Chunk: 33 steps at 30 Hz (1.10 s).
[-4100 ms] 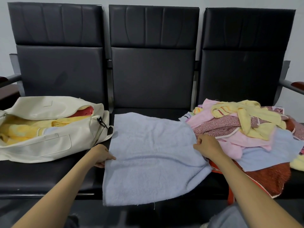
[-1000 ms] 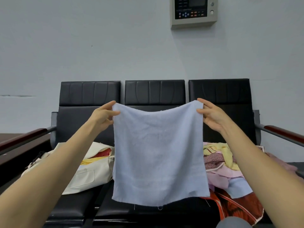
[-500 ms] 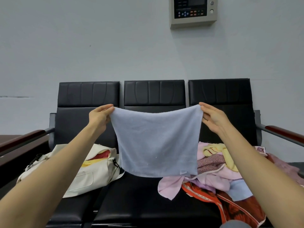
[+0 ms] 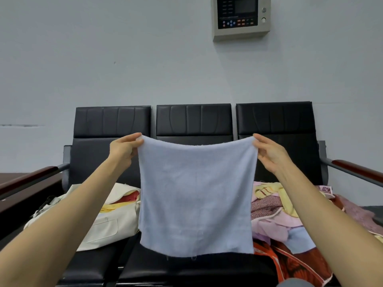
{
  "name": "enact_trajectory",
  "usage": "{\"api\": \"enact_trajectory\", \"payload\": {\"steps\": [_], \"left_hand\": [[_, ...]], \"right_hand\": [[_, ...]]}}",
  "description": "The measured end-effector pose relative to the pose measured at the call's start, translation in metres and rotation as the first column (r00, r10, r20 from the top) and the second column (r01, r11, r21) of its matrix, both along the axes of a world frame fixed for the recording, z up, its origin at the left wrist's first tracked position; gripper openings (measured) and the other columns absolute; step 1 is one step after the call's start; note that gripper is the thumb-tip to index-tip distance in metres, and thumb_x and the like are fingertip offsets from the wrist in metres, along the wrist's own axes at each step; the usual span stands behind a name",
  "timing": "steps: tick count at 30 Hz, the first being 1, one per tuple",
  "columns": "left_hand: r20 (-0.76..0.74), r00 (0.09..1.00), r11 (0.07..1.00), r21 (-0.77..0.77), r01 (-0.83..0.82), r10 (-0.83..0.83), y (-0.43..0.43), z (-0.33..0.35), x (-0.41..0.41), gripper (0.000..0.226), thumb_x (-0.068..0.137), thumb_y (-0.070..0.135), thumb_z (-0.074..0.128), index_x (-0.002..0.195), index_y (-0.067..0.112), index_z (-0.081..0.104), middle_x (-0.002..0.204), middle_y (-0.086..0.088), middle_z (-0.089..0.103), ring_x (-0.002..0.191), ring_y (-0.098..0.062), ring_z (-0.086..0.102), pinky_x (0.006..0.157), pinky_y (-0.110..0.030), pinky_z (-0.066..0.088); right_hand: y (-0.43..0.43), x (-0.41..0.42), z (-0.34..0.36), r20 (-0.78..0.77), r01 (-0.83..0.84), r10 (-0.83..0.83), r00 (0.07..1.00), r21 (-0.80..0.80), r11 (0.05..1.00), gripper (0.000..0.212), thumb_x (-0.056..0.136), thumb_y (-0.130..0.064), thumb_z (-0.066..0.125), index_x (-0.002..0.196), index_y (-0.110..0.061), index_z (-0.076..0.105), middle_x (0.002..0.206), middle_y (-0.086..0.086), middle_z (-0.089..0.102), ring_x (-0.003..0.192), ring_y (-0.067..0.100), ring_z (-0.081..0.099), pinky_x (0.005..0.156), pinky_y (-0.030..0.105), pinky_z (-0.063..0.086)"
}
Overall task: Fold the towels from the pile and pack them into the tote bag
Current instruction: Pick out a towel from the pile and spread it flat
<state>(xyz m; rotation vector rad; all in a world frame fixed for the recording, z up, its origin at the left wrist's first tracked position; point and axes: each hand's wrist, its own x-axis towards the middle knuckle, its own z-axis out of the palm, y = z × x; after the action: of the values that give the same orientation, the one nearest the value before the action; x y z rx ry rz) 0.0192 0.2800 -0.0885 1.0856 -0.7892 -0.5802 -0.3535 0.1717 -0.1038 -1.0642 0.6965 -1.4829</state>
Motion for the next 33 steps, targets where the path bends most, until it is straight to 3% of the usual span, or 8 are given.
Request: {"api": "enact_trajectory", "payload": {"steps": [8, 14, 17, 20, 22, 26, 29, 33], "left_hand": [[0.432, 0.889, 0.983, 0.029, -0.182, 0.152, -0.023, -0.009, 0.012, 0.027, 0.083, 0.005, 0.071, 0.111, 0.009, 0.069, 0.106, -0.004, 0.065, 0.1, -0.021, 0.06, 0.093, -0.033, 0.05], [0.446, 0.849, 0.953, -0.032, -0.302, 0.284, -0.04, -0.001, 0.011, 0.018, 0.092, 0.005, 0.058, 0.104, 0.014, 0.067, 0.103, -0.003, 0.063, 0.104, -0.024, 0.059, 0.091, -0.035, 0.05], [0.626, 0.72, 0.935, -0.04, -0.353, 0.299, -0.04, -0.001, 0.005, 0.026, 0.097, 0.006, 0.047, 0.116, 0.01, 0.065, 0.117, -0.006, 0.055, 0.108, -0.022, 0.052, 0.091, -0.027, 0.043], [0.7, 0.666, 0.932, 0.004, -0.364, 0.257, -0.038, -0.008, 0.006, 0.02, 0.099, 0.012, 0.041, 0.104, 0.012, 0.061, 0.109, 0.001, 0.042, 0.095, -0.015, 0.045, 0.073, -0.013, 0.036], [0.721, 0.646, 0.921, 0.029, -0.389, 0.251, -0.033, -0.014, 0.01, 0.02, 0.098, 0.019, 0.041, 0.101, 0.007, 0.057, 0.099, 0.005, 0.04, 0.085, -0.012, 0.047, 0.065, -0.016, 0.035], [0.796, 0.54, 0.907, -0.025, -0.421, 0.273, -0.014, -0.023, 0.006, 0.019, 0.1, 0.018, 0.041, 0.108, 0.007, 0.054, 0.108, 0.001, 0.043, 0.09, -0.02, 0.049, 0.072, -0.026, 0.041], [0.731, 0.625, 0.938, -0.06, -0.342, 0.274, 0.0, -0.017, -0.007, 0.02, 0.102, 0.02, 0.039, 0.109, 0.006, 0.053, 0.091, -0.006, 0.058, 0.072, -0.018, 0.054, 0.065, -0.027, 0.047], [0.547, 0.796, 0.961, -0.065, -0.27, 0.26, 0.003, 0.003, -0.012, 0.016, 0.097, 0.022, 0.049, 0.1, 0.009, 0.058, 0.071, -0.003, 0.059, 0.052, -0.012, 0.055, 0.06, -0.029, 0.054]], "right_hand": [[-0.024, 0.012, 0.0, -0.461, 0.248, -0.395, 0.795, -0.347, 0.904, 0.031, 0.086, -0.006, 0.068, 0.116, -0.015, 0.067, 0.102, -0.005, 0.064, 0.098, 0.013, 0.06, 0.088, 0.027, 0.049], [-0.033, 0.023, -0.001, -0.467, 0.354, -0.588, 0.66, -0.497, 0.792, 0.026, 0.09, -0.009, 0.064, 0.115, -0.011, 0.066, 0.108, 0.005, 0.065, 0.093, 0.013, 0.058, 0.077, 0.021, 0.047], [-0.033, 0.026, -0.002, -0.467, 0.375, -0.641, 0.609, -0.542, 0.752, 0.025, 0.092, -0.01, 0.061, 0.117, -0.009, 0.066, 0.113, 0.008, 0.063, 0.095, 0.014, 0.057, 0.077, 0.019, 0.044], [-0.028, 0.025, -0.005, -0.508, 0.36, -0.668, 0.543, -0.578, 0.732, 0.019, 0.093, -0.01, 0.059, 0.11, -0.007, 0.068, 0.111, 0.011, 0.06, 0.09, 0.013, 0.052, 0.067, 0.01, 0.037], [-0.024, 0.023, -0.008, -0.535, 0.352, -0.677, 0.505, -0.589, 0.728, 0.015, 0.094, -0.012, 0.059, 0.105, -0.007, 0.068, 0.112, 0.012, 0.054, 0.089, 0.015, 0.05, 0.065, 0.008, 0.034], [-0.012, 0.016, -0.013, -0.548, 0.316, -0.616, 0.566, -0.545, 0.776, 0.007, 0.097, -0.017, 0.053, 0.101, -0.014, 0.059, 0.111, 0.01, 0.052, 0.085, 0.017, 0.053, 0.067, 0.019, 0.043], [-0.001, 0.009, -0.012, -0.513, 0.276, -0.571, 0.641, -0.54, 0.795, 0.008, 0.101, -0.023, 0.045, 0.099, -0.016, 0.049, 0.088, 0.01, 0.057, 0.064, 0.018, 0.054, 0.053, 0.02, 0.045], [0.004, 0.004, 0.0, -0.434, 0.338, -0.626, 0.648, -0.572, 0.747, 0.007, 0.101, -0.024, 0.046, 0.1, -0.017, 0.049, 0.083, 0.001, 0.055, 0.064, 0.013, 0.055, 0.052, 0.017, 0.042]]}}
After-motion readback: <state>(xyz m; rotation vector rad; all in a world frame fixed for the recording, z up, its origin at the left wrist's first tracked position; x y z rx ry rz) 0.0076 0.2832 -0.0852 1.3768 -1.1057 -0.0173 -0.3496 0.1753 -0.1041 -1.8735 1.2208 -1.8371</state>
